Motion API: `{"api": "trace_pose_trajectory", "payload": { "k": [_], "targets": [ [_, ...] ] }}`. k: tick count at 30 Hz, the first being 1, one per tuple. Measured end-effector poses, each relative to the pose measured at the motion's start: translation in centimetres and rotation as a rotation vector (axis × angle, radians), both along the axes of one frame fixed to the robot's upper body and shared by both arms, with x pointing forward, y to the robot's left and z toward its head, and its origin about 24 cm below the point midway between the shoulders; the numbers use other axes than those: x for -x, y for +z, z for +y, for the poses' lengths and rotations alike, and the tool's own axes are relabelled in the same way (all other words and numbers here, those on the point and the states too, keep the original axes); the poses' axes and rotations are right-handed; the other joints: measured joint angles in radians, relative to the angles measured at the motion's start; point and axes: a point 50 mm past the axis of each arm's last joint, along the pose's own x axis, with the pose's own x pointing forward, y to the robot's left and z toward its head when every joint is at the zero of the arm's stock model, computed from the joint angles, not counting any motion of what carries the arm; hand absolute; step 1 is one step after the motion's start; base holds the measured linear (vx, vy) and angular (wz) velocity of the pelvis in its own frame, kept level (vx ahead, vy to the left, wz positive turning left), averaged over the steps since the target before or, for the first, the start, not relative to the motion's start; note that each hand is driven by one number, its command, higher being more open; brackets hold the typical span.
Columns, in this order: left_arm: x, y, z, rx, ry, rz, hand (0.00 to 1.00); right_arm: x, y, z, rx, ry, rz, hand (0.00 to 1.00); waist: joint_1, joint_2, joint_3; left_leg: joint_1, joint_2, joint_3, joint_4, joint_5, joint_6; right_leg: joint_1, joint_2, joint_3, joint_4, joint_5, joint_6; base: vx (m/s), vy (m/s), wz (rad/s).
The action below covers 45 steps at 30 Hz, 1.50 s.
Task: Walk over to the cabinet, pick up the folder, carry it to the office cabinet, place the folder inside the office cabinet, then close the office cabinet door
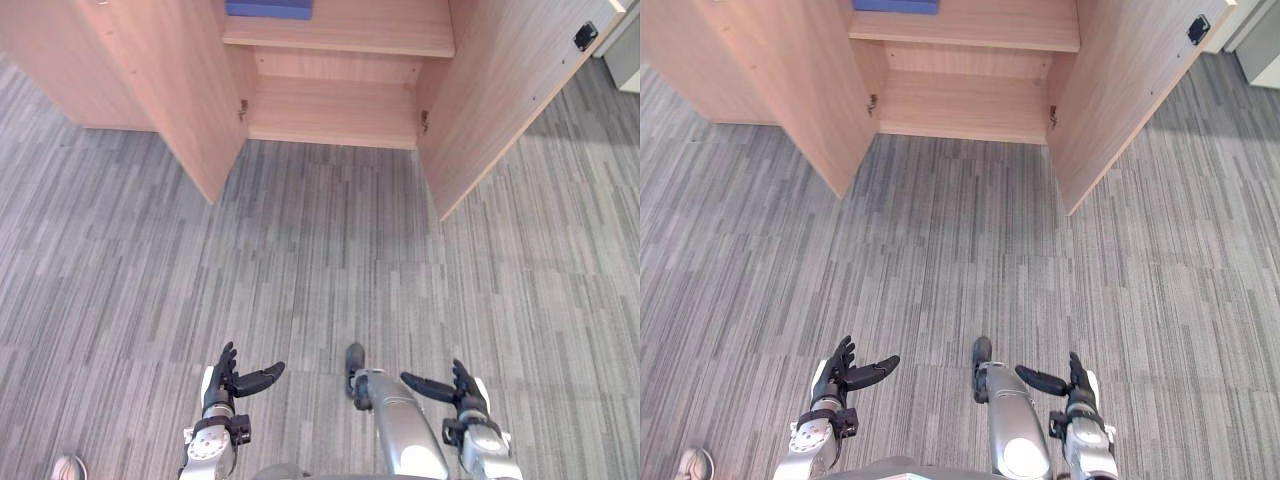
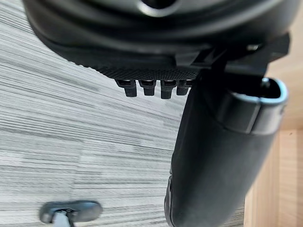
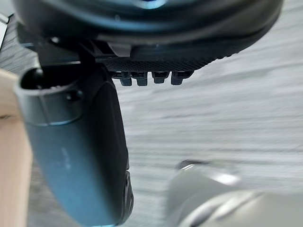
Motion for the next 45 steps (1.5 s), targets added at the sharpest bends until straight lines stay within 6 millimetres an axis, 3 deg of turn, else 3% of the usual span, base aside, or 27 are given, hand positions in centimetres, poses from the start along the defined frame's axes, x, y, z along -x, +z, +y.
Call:
{"api": "trace_pose_trajectory", "payload": {
  "k": [1, 3, 4, 6, 8, 9, 10, 11, 12, 14, 15, 16, 19, 21, 23, 24, 25, 26, 27, 28, 30, 32, 34, 36, 38, 40, 45],
  "targets": [
    [0.4, -0.1, 0.0, 0.01, 0.005, 0.006, 1.0, -0.1, -0.1, 0.8, -0.014, 0.025, 0.001, 1.0, 0.011, 0.0, 0.014, -0.09, 0.065, 0.038, 0.262, -0.033, 0.025, 0.123, 0.039, 0.009, -0.074, -0.015, -0.009, 0.71, -0.176, -0.21],
    [0.4, -0.1, 0.1, 0.011, 0.01, 0.002, 1.0, -0.5, 0.1, 1.9, -0.044, 0.029, -0.025, 1.0, 0.055, -0.028, 0.031, -0.22, 0.12, 0.105, 0.452, -0.109, 0.076, 0.287, 0.065, 0.048, -0.175, -0.027, -0.021, 0.66, -0.127, -0.44],
    [0.2, 0.2, 0.0, 0.013, 0.005, -0.014, 1.0, -1.0, 0.5, 2.1, -0.048, 0.033, -0.059, 1.0, 0.07, -0.044, 0.036, -0.313, 0.125, 0.147, 0.433, -0.141, 0.116, 0.373, 0.064, 0.074, -0.252, -0.028, -0.022, 0.61, -0.075, -0.47],
    [-0.1, 0.4, -0.1, 0.02, -0.009, -0.028, 1.0, -1.9, 1.2, 1.9, -0.038, 0.036, -0.101, 1.0, 0.088, -0.052, 0.034, -0.43, 0.091, 0.168, 0.209, -0.163, 0.127, 0.46, 0.052, 0.11, -0.336, -0.028, -0.019, 0.66, -0.013, -0.56],
    [-0.3, 0.5, 0.0, 0.018, -0.012, -0.035, 1.0, -2.6, 1.5, 1.6, -0.027, 0.037, -0.116, 1.0, 0.108, -0.06, 0.038, -0.487, 0.032, 0.132, -0.118, -0.112, 0.11, 0.527, 0.025, 0.161, -0.38, -0.057, 0.018, 0.62, 0.076, -0.78],
    [0.0, 0.4, -0.1, 0.019, -0.008, -0.028, 1.0, -2.7, 1.6, 1.2, -0.017, 0.028, -0.115, 1.0, 0.119, -0.046, 0.031, -0.492, 0.014, 0.089, -0.361, -0.025, 0.088, 0.57, 0.023, 0.193, -0.405, -0.073, 0.041, 0.79, 0.241, -0.99],
    [0.2, 0.3, 0.1, 0.012, -0.006, -0.016, 1.0, -2.1, 1.1, 0.9, -0.016, 0.009, -0.087, 1.0, 0.129, -0.052, 0.024, -0.48, 0.001, 0.065, -0.38, 0.142, 0.124, 0.621, 0.01, 0.23, -0.414, -0.102, 0.077, 0.83, 0.283, -0.94],
    [0.3, 0.2, 0.2, 0.007, -0.005, -0.008, 1.0, -1.8, 0.9, 0.9, -0.017, 0.006, -0.074, 1.0, 0.129, -0.061, 0.013, -0.473, -0.017, 0.059, -0.381, 0.185, 0.178, 0.629, -0.007, 0.235, -0.403, -0.11, 0.089, 0.71, 0.279, -0.54],
    [0.0, 0.3, 0.4, -0.004, -0.011, -0.013, 1.0, -1.5, 0.7, 1.0, -0.023, 0.002, -0.064, 1.0, 0.118, -0.088, -0.006, -0.469, -0.044, 0.065, -0.372, 0.151, 0.203, 0.598, -0.049, 0.234, -0.339, -0.123, 0.104, 0.57, 0.232, -0.02],
    [-0.4, 0.5, 0.2, -0.008, -0.027, -0.025, 1.0, -0.9, 0.1, 0.8, -0.031, -0.024, -0.034, 1.0, 0.097, -0.099, -0.006, -0.423, -0.067, 0.088, -0.335, 0.073, 0.222, 0.494, -0.082, 0.257, -0.027, -0.135, 0.149, 0.67, 0.267, -0.08],
    [-0.2, 0.3, 0.3, -0.014, -0.031, -0.014, 1.0, -0.3, -0.3, 1.0, -0.041, -0.037, -0.01, 1.0, 0.093, -0.113, -0.006, -0.341, -0.092, 0.105, -0.335, 0.019, 0.235, 0.415, -0.115, 0.264, 0.239, -0.092, 0.256, 0.63, 0.229, -0.22],
    [-0.1, 0.3, 0.3, -0.016, -0.032, -0.008, 1.0, 0.3, -0.5, 1.0, -0.042, -0.039, 0.006, 1.0, 0.082, -0.111, -0.005, -0.251, -0.107, 0.105, -0.346, -0.025, 0.248, 0.339, -0.139, 0.25, 0.477, -0.094, 0.259, 0.61, 0.203, -0.15],
    [-0.2, 0.5, 0.8, -0.038, -0.037, -0.017, 1.0, 0.3, -0.7, 2.0, -0.054, 0.005, 0.012, 1.0, 0.057, -0.096, -0.008, -0.063, -0.106, 0.094, -0.454, -0.047, 0.25, 0.198, -0.152, 0.151, 0.603, -0.157, 0.151, 0.55, 0.1, -0.02],
    [-1.0, 1.2, 1.4, -0.06, -0.045, -0.048, 1.0, 0.0, -0.6, 2.5, -0.058, 0.021, 0.003, 1.0, 0.045, -0.085, -0.001, 0.018, -0.078, 0.085, -0.506, -0.059, 0.235, 0.105, -0.125, 0.083, 0.43, -0.183, 0.113, 0.53, -0.05, 0.21],
    [-1.4, 1.4, 1.6, -0.061, -0.04, -0.062, 1.0, -0.1, -0.6, 2.5, -0.058, 0.022, 0.003, 1.0, 0.045, -0.084, 0.0, 0.054, -0.057, 0.075, -0.509, -0.063, 0.229, 0.068, -0.086, 0.07, 0.141, -0.149, 0.121, 0.49, -0.123, 0.32],
    [-1.3, 1.4, 1.7, -0.065, -0.04, -0.062, 1.0, 0.2, -0.7, 2.4, -0.057, 0.019, 0.01, 1.0, 0.045, -0.091, -0.006, 0.076, -0.053, 0.068, -0.507, -0.079, 0.201, 0.083, -0.064, 0.082, -0.062, -0.061, 0.116, 0.52, -0.155, 0.46],
    [-0.9, 1.3, 2.0, -0.076, -0.041, -0.054, 1.0, 1.4, -1.2, 2.2, -0.055, 0.01, 0.04, 1.0, 0.046, -0.117, -0.021, 0.109, -0.07, 0.052, -0.496, -0.127, 0.136, 0.095, -0.06, 0.119, -0.241, 0.152, 0.094, 0.54, -0.184, 0.52],
    [-0.6, 1.0, 2.0, -0.072, -0.04, -0.039, 1.0, 1.8, -1.3, 2.0, -0.049, 0.006, 0.052, 1.0, 0.042, -0.121, -0.024, 0.126, -0.072, 0.034, -0.482, -0.156, 0.118, 0.092, -0.069, 0.134, -0.219, 0.236, 0.061, 0.5, -0.167, 0.5],
    [-0.4, 0.4, 0.8, -0.033, -0.035, -0.011, 1.0, 1.9, -1.4, 1.0, -0.027, 0.0, 0.079, 1.0, 0.041, -0.07, -0.039, 0.104, -0.023, 0.02, -0.401, -0.17, 0.096, 0.077, -0.046, 0.106, -0.124, 0.147, 0.051, 0.48, -0.197, 0.37],
    [-0.4, 0.3, 0.5, -0.022, -0.036, -0.013, 1.0, 2.1, -1.4, 0.9, -0.026, -0.008, 0.079, 1.0, 0.043, -0.066, -0.039, 0.087, -0.014, 0.021, -0.341, -0.168, 0.093, 0.084, -0.048, 0.098, -0.111, 0.113, 0.056, 0.44, -0.19, 0.38],
    [-0.2, 0.2, -0.7, 0.018, -0.025, -0.019, 1.0, 2.9, -1.5, 0.8, -0.028, -0.022, 0.082, 1.0, 0.045, -0.039, -0.03, -0.059, 0.094, 0.038, 0.081, -0.104, 0.054, 0.204, -0.021, 0.052, -0.122, 0.038, 0.039, 0.48, -0.253, 0.46],
    [0.3, 0.4, -1.0, 0.025, -0.02, -0.028, 1.0, 3.6, -1.6, 1.2, -0.043, -0.037, 0.084, 1.0, 0.065, -0.045, -0.037, -0.115, 0.156, 0.092, 0.211, -0.138, 0.059, 0.274, -0.002, 0.047, -0.162, 0.025, 0.026, 0.34, -0.155, 0.03],
    [-0.1, 1.0, -1.5, 0.033, -0.037, -0.062, 1.0, 2.9, -0.9, 0.9, -0.045, -0.067, 0.031, 1.0, 0.074, -0.05, -0.046, -0.177, 0.153, 0.141, 0.056, -0.167, 0.083, 0.347, -0.006, 0.053, -0.234, 0.028, 0.031, 0.38, -0.102, -0.08],
    [-0.6, 1.7, -1.5, 0.034, -0.039, -0.101, 1.0, 2.1, -0.6, 0.4, -0.04, -0.089, 0.011, 1.0, 0.076, -0.043, -0.05, -0.174, 0.115, 0.115, -0.175, -0.154, 0.075, 0.369, -0.008, 0.065, -0.255, 0.03, 0.035, 0.37, 0.014, -0.2],
    [-1.8, 3.6, -1.5, 0.037, -0.039, -0.199, 1.0, 2.1, -0.4, -0.4, -0.033, -0.124, 0.001, 1.0, 0.076, -0.023, -0.057, -0.159, 0.078, 0.079, -0.437, 0.051, 0.082, 0.384, 0.001, 0.076, -0.27, 0.019, 0.059, 0.27, 0.123, -0.2],
    [-2.3, 4.4, -1.2, 0.021, -0.046, -0.238, 1.0, 2.7, -0.9, -0.3, -0.042, -0.143, 0.025, 1.0, 0.078, -0.038, -0.067, -0.136, 0.06, 0.077, -0.467, 0.059, 0.085, 0.391, -0.015, 0.086, -0.274, 0.016, 0.071, 0.17, 0.109, 0.0],
    [-3.2, 10.2, 0.0, -0.153, -0.097, -0.489, 1.0, 4.7, -1.7, -0.1, -0.054, -0.16, 0.083, 1.0, 0.077, -0.038, -0.08, -0.063, -0.01, 0.082, -0.59, 0.082, 0.113, 0.435, -0.069, 0.082, -0.326, 0.009, 0.108, 0.14, 0.118, 0.09]
  ]
}}
